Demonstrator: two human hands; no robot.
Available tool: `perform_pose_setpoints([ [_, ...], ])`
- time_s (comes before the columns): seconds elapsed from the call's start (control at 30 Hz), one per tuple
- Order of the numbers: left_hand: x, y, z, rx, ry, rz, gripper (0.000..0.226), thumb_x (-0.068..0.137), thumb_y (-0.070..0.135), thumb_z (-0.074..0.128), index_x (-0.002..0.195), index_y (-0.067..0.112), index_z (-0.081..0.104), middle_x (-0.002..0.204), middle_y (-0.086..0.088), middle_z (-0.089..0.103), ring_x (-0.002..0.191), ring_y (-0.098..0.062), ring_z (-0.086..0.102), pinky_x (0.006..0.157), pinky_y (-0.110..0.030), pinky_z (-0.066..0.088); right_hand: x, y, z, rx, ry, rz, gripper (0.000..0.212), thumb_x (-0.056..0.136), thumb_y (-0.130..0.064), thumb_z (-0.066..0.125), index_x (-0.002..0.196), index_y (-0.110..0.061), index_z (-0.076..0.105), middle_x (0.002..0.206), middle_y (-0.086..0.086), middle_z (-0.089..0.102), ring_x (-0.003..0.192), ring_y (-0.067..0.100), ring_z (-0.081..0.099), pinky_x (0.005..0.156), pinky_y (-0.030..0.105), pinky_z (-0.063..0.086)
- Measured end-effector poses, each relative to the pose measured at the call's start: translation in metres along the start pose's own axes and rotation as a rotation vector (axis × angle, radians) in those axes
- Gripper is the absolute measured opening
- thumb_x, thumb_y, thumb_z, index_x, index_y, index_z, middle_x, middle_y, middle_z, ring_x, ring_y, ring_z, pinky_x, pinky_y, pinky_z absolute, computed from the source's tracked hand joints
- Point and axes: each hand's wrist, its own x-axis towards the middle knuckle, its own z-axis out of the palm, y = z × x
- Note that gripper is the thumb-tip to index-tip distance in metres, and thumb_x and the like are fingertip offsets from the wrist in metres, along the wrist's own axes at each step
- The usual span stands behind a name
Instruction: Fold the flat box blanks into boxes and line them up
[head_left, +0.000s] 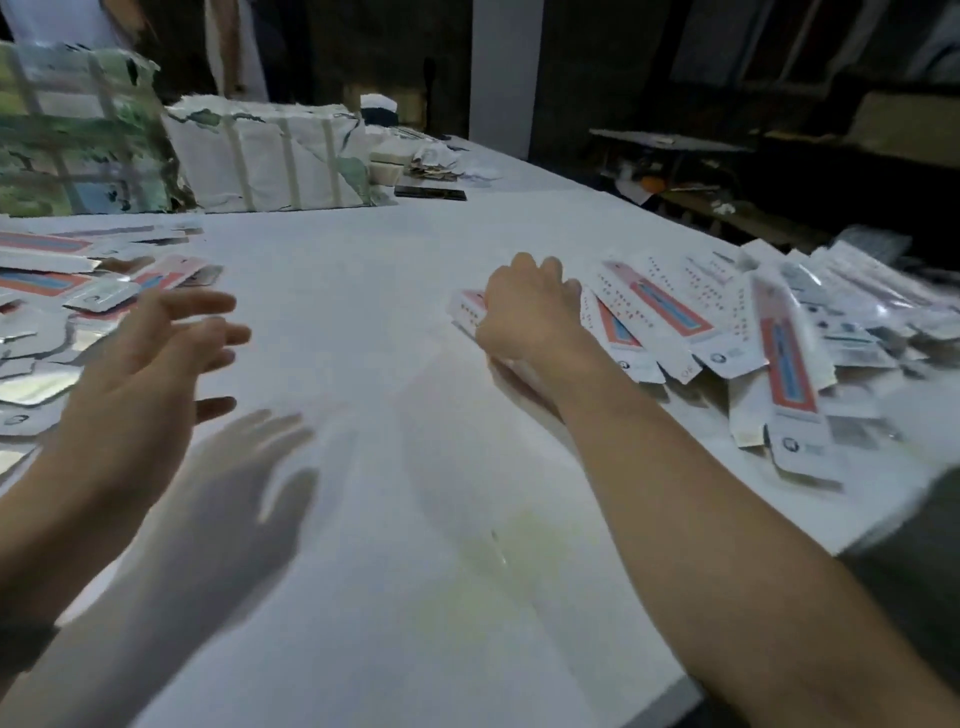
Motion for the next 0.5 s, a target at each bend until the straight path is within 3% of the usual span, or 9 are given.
perform_pose_setpoints([
  [0.1,0.007,0.005,0.000,0.039,-0.025,-0.103,0.025,0.108,0.019,0.038,0.104,0.032,0.058,0.104,0.004,0.063,0.114,-0.021,0.054,0.075,-0.034,0.052,0.011,0.035,0.002,0.041,0.009,0.137,0.010,0.088,-0.011,0.054,0.093,-0.017,0.048,0.103,0.008,0.054,0.105,0.031,0.051,0.076,0.039,0.033],
  [0.17,0.017,0.009,0.003,0.033,-0.059,-0.208,0.028,0.110,0.019,0.031,0.098,0.031,0.054,0.100,0.004,0.058,0.104,-0.016,0.053,0.060,-0.024,0.056,0.016,0.057,0.005,0.019,0.028,0.211,0.011,0.090,-0.012,0.053,0.097,-0.017,0.048,0.110,0.010,0.060,0.105,0.031,0.052,0.073,0.039,0.035],
  [0.23,0.021,0.014,0.005,0.058,-0.066,-0.271,0.029,0.110,0.020,0.029,0.094,0.031,0.050,0.099,0.005,0.054,0.096,-0.010,0.051,0.048,-0.013,0.050,0.023,0.072,0.006,0.014,0.062,0.268,0.019,0.091,-0.014,0.053,0.109,-0.018,0.054,0.119,0.010,0.061,0.112,0.032,0.053,0.075,0.039,0.035],
  [0.33,0.021,0.012,0.005,0.087,-0.085,-0.249,0.024,0.110,0.016,0.031,0.104,0.028,0.051,0.100,0.007,0.052,0.108,-0.018,0.049,0.062,-0.021,0.050,0.028,0.095,0.006,-0.018,0.111,0.371,0.026,0.092,-0.015,0.054,0.116,-0.019,0.059,0.122,0.010,0.062,0.117,0.032,0.052,0.082,0.042,0.038],
  [0.4,0.017,0.013,0.001,0.108,-0.081,-0.179,0.020,0.108,0.010,0.036,0.111,0.024,0.050,0.102,0.005,0.054,0.102,-0.017,0.052,0.073,-0.026,0.042,0.032,0.100,0.006,0.002,0.148,0.412,0.028,0.093,-0.015,0.055,0.119,-0.021,0.061,0.125,0.008,0.061,0.119,0.030,0.048,0.089,0.043,0.038],
  [0.5,0.020,0.011,-0.009,0.167,-0.020,-0.194,0.030,0.105,0.005,0.042,0.095,0.029,0.056,0.115,-0.008,0.059,0.112,-0.020,0.050,0.076,-0.029,0.040,0.036,0.078,0.004,0.096,0.250,0.277,0.037,0.090,-0.009,0.056,0.123,-0.025,0.061,0.123,0.003,0.062,0.119,0.028,0.048,0.085,0.038,0.038],
])
